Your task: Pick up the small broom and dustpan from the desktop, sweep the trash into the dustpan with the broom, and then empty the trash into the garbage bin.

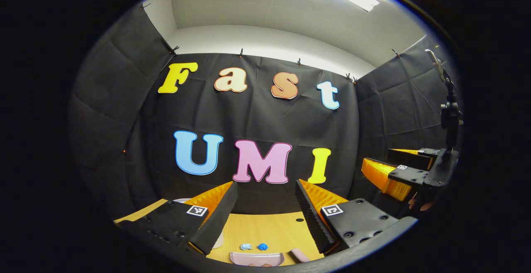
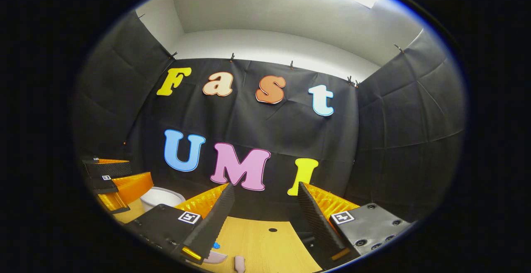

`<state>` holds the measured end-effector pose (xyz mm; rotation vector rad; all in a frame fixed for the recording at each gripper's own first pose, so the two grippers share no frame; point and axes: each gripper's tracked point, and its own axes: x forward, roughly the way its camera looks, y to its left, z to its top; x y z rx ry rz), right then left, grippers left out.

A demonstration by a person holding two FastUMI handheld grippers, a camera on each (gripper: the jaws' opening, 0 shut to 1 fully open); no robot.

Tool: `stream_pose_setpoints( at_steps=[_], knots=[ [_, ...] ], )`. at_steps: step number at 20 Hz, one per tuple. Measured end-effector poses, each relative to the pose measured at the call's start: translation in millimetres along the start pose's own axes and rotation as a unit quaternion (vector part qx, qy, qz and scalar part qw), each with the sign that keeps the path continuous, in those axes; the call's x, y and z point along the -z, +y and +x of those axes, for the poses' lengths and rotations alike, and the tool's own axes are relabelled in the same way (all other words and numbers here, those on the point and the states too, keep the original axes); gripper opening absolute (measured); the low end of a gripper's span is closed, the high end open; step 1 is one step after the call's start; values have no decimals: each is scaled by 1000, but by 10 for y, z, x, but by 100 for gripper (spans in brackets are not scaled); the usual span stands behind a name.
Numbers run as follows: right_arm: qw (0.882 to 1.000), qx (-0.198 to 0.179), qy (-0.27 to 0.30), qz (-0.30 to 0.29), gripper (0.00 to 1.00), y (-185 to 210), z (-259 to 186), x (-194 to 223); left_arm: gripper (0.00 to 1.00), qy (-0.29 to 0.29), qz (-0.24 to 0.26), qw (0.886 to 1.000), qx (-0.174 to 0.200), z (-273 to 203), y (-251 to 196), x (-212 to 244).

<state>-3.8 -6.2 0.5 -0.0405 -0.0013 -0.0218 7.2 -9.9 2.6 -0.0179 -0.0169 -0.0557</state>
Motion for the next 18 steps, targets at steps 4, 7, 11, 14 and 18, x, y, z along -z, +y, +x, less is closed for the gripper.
stream_pose_setpoints(
  at_steps=[4,7,11,14,18],
  knots=[
    [1000,-5,-1,1,98,58,32,-9,82,-1,2,1000,-3,-10,42,5],
    [1000,-6,-2,3,98,87,58,-2,82,2,3,1000,-2,0,45,13],
    [1000,-6,2,9,98,117,81,35,82,-3,9,1000,-6,-1,80,-20],
    [1000,-6,9,21,98,137,81,72,84,2,8,1000,-7,26,82,18],
    [999,2,26,35,98,124,99,177,82,11,8,1000,-9,56,88,61]
  ],
)
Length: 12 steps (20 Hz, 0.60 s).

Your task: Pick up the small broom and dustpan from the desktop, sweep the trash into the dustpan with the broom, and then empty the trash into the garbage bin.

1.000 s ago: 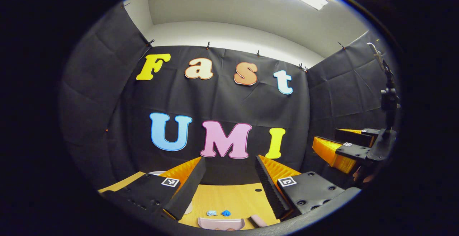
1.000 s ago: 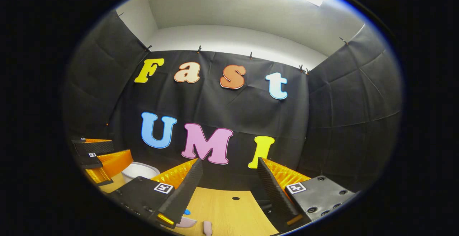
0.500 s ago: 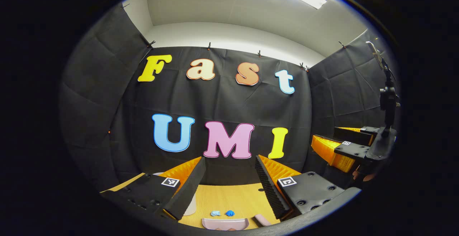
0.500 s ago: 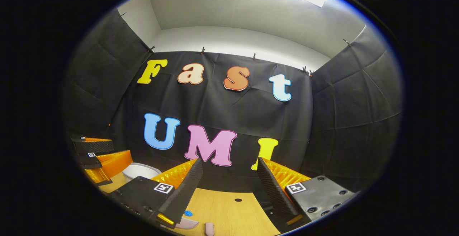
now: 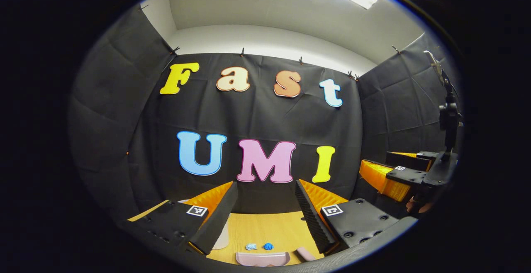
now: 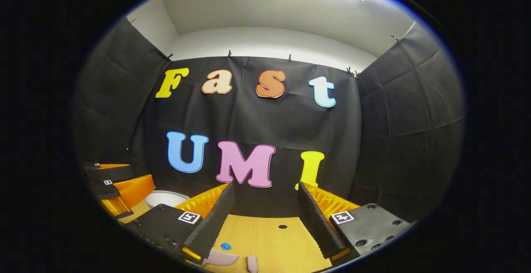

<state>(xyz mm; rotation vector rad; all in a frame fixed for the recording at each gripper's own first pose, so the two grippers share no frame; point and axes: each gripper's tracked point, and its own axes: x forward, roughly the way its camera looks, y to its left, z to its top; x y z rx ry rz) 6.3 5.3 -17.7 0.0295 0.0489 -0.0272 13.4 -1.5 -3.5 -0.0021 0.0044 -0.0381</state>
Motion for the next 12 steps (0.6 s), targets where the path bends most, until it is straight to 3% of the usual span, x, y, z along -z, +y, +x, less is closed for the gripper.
stream_pose_setpoints(
  at_steps=[12],
  knots=[
    [1000,9,11,-1,97,0,75,121,82,19,0,1000,4,44,35,211]
  ],
)
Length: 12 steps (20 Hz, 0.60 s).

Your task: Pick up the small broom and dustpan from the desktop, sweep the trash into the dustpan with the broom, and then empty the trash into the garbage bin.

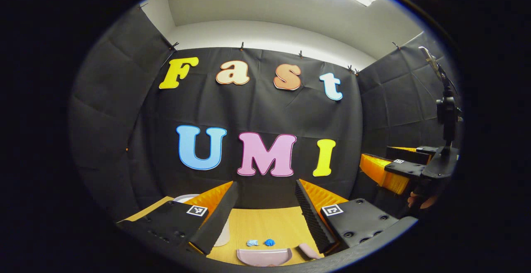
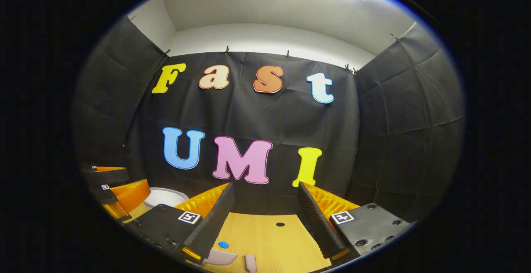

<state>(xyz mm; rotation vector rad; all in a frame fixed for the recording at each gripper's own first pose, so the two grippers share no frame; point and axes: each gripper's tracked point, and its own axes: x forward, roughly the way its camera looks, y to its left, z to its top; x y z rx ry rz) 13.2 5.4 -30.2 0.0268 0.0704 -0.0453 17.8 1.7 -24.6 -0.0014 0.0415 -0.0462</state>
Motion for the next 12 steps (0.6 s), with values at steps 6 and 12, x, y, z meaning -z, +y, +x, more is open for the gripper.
stream_pose_setpoints(
  at_steps=[6,12],
  knots=[
    [1000,-9,24,-2,98,77,112,269,82,46,-8,999,0,56,17,360],
    [990,-65,116,47,99,326,351,1100,82,129,-33,991,-16,365,-114,1058]
  ],
)
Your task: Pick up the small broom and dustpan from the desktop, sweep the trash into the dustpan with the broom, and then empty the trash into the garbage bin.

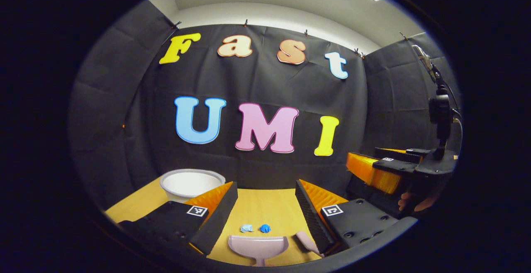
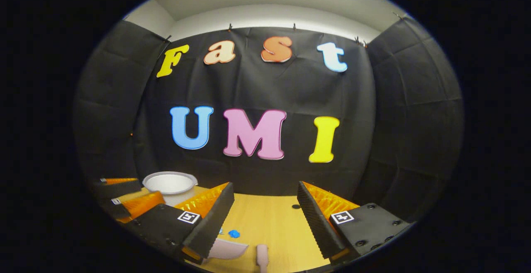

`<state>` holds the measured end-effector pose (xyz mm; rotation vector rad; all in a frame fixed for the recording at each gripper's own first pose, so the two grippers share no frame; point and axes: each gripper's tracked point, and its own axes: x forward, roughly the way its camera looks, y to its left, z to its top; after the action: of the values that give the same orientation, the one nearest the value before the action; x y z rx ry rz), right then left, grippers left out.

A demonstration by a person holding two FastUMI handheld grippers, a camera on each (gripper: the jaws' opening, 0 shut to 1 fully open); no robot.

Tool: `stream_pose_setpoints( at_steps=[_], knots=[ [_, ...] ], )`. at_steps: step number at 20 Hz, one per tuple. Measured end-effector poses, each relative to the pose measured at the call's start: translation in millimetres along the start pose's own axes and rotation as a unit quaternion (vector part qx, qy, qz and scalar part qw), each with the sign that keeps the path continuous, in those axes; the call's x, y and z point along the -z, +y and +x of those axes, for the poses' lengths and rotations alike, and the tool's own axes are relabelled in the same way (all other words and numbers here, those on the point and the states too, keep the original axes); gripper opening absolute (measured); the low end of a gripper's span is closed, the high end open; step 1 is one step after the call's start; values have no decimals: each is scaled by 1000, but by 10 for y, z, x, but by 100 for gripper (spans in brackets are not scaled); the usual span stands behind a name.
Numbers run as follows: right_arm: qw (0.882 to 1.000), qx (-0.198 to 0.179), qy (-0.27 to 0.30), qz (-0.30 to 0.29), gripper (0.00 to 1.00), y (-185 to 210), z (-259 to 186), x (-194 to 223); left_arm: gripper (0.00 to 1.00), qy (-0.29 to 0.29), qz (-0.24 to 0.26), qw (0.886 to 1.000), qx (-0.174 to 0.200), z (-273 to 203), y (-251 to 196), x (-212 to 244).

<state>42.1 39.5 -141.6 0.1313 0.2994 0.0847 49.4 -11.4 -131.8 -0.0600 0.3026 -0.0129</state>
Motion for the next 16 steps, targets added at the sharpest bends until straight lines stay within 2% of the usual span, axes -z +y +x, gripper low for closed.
stream_pose_setpoints(
  at_steps=[2,5,7,8,12,14,16],
  knots=[
    [999,-6,49,4,98,-51,133,413,82,94,-18,995,-30,96,85,560],
    [994,-4,113,8,98,-209,327,925,83,180,-35,981,-58,275,172,1173],
    [986,-2,169,12,98,-281,415,1361,83,250,-37,965,-66,261,111,1475],
    [979,2,201,15,99,-316,435,1591,83,297,-35,952,-67,193,91,1646],
    [942,-14,333,33,97,-224,356,2431,85,397,-20,915,-67,48,96,2007],
    [915,-25,402,22,97,-206,274,2768,84,442,-9,895,-65,-25,94,2144],
    [884,-33,466,9,98,-194,114,3080,85,497,-19,865,-58,-114,84,2314]
  ],
)
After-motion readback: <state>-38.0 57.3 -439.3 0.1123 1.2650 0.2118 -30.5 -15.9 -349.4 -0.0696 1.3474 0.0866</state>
